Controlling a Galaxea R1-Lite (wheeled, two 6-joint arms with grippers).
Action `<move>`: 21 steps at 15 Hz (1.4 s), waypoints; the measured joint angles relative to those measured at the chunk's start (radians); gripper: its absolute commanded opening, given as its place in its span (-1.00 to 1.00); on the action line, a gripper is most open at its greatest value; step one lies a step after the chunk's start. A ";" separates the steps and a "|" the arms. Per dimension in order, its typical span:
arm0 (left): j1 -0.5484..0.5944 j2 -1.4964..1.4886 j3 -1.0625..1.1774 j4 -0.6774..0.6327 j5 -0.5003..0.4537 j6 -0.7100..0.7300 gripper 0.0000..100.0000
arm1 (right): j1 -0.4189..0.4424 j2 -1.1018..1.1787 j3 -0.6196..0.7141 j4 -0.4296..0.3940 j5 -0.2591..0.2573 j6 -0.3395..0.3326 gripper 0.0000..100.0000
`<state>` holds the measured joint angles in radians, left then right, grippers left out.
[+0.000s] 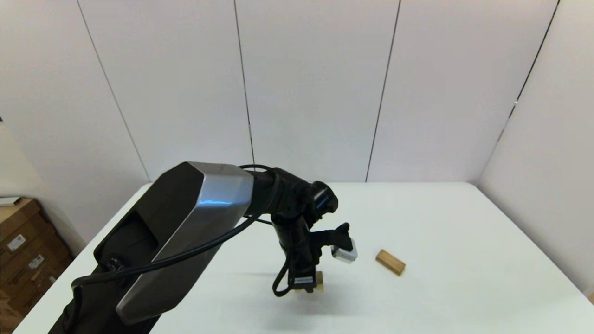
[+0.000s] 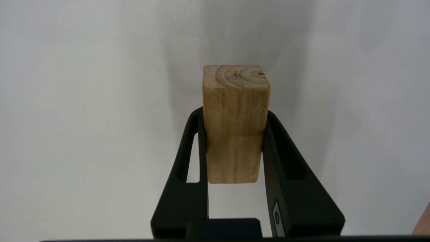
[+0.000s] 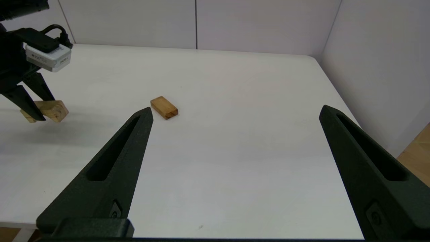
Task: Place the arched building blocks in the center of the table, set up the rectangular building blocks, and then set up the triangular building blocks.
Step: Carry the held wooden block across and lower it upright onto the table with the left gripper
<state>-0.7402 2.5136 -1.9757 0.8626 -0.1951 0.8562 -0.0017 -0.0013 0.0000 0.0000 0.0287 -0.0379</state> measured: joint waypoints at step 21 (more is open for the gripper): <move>-0.002 0.033 -0.001 -0.001 0.039 -0.013 -1.00 | 0.000 0.000 0.000 0.000 0.000 0.000 1.00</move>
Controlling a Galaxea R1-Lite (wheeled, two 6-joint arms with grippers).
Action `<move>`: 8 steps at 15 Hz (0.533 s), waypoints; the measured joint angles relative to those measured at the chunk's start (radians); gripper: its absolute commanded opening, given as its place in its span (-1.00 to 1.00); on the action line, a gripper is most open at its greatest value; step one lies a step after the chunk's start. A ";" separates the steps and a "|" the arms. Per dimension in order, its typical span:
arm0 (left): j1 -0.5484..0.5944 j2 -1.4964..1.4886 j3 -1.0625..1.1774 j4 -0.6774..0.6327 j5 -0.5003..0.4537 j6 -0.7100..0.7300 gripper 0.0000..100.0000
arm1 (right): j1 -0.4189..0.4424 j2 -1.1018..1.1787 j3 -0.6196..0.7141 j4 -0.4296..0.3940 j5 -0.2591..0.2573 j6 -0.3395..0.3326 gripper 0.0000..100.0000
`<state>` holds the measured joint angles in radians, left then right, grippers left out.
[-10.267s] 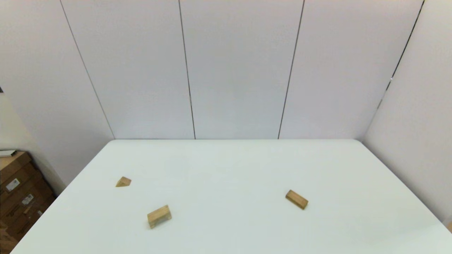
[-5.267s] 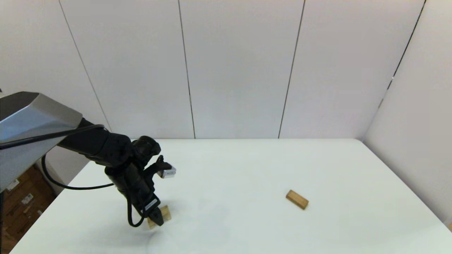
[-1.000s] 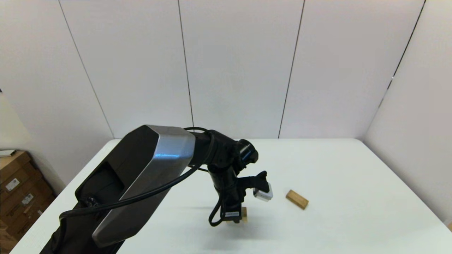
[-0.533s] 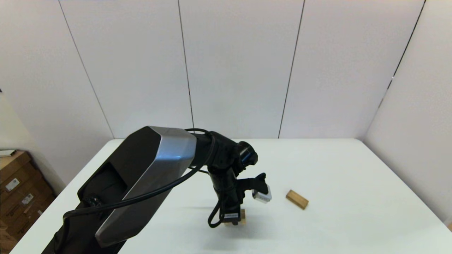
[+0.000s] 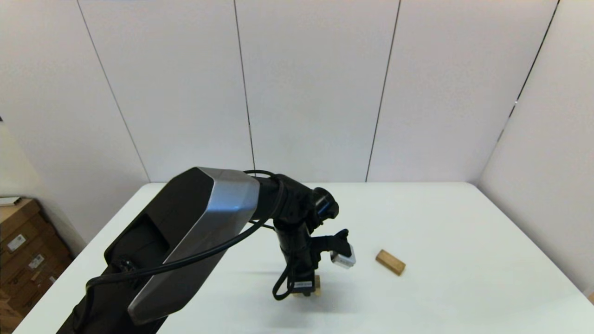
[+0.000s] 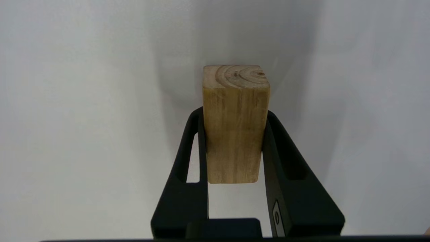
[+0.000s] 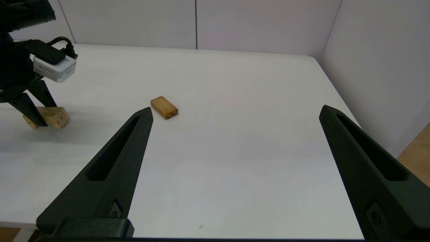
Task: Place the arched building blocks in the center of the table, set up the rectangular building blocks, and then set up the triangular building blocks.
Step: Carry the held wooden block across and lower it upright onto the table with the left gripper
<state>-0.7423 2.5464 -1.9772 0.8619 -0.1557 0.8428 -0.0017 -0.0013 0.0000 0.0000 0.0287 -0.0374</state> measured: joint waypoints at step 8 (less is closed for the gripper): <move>0.000 0.006 0.000 0.000 0.023 0.000 1.00 | 0.000 0.000 0.000 0.000 0.000 0.000 1.00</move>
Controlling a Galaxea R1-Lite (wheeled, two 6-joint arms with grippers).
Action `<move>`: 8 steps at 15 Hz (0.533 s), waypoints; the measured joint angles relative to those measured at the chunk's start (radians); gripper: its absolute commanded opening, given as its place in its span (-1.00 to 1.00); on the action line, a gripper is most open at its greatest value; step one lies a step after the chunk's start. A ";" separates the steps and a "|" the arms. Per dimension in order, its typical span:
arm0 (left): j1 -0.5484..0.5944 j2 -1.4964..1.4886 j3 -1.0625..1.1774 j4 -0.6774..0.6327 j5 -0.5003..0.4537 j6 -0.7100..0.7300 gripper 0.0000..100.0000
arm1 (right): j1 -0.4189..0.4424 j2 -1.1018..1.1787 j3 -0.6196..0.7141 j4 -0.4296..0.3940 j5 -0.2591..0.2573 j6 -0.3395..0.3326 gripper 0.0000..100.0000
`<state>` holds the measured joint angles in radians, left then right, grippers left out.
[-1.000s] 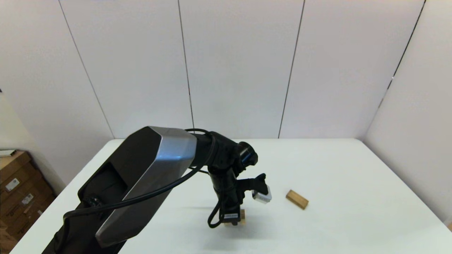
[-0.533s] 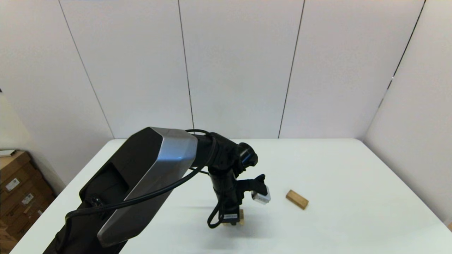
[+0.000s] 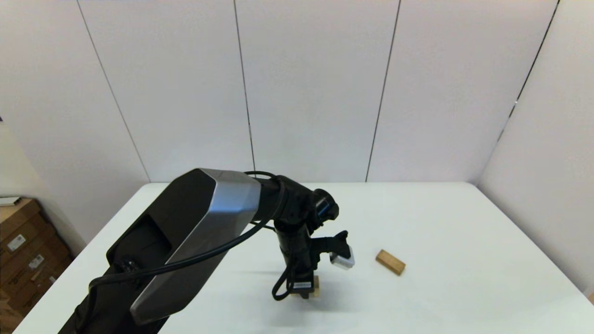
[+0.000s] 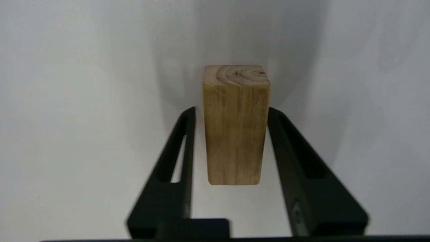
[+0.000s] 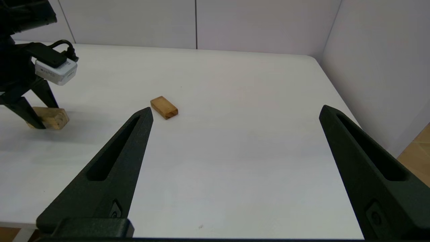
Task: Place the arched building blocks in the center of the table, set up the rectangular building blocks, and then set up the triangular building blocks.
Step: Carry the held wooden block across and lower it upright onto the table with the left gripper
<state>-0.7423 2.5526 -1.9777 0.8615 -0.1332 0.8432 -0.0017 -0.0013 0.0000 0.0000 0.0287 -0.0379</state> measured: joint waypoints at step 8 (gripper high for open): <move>0.006 -0.020 -0.005 -0.006 -0.001 -0.044 1.00 | 0.000 0.000 0.000 0.000 0.000 0.000 1.00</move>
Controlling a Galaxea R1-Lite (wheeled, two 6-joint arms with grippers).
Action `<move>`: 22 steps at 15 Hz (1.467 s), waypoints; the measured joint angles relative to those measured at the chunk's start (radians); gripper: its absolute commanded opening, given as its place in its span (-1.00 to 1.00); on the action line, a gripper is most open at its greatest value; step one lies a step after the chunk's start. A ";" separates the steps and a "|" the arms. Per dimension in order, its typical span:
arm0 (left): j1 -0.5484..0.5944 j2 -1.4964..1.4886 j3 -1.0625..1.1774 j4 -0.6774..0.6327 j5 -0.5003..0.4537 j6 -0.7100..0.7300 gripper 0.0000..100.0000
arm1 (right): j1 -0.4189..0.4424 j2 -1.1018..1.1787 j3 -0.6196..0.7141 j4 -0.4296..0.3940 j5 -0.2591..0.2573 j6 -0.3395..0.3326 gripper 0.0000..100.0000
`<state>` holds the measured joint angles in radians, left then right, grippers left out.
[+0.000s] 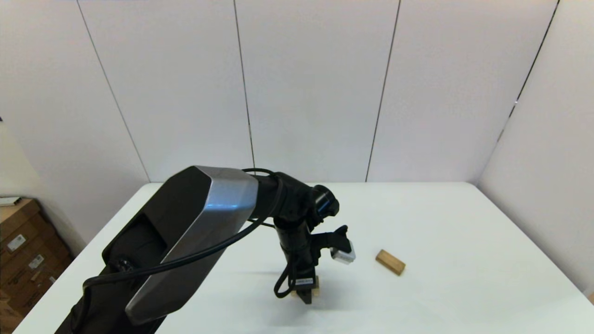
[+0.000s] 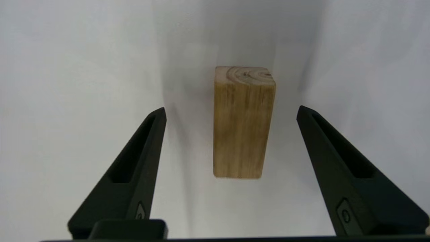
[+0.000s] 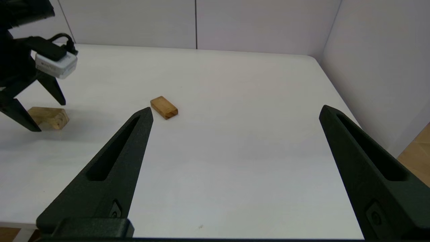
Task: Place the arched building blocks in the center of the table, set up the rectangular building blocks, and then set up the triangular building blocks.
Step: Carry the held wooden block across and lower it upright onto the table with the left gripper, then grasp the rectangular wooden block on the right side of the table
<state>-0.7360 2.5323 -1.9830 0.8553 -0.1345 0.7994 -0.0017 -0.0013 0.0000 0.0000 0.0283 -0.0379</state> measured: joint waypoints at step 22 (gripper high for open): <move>0.306 -1.394 0.386 0.319 0.214 -0.604 1.00 | 0.000 0.000 0.000 0.000 0.000 0.000 1.00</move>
<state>-0.4296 1.1385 -1.5966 1.1743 0.0791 0.1953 -0.0017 -0.0013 0.0000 0.0000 0.0283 -0.0379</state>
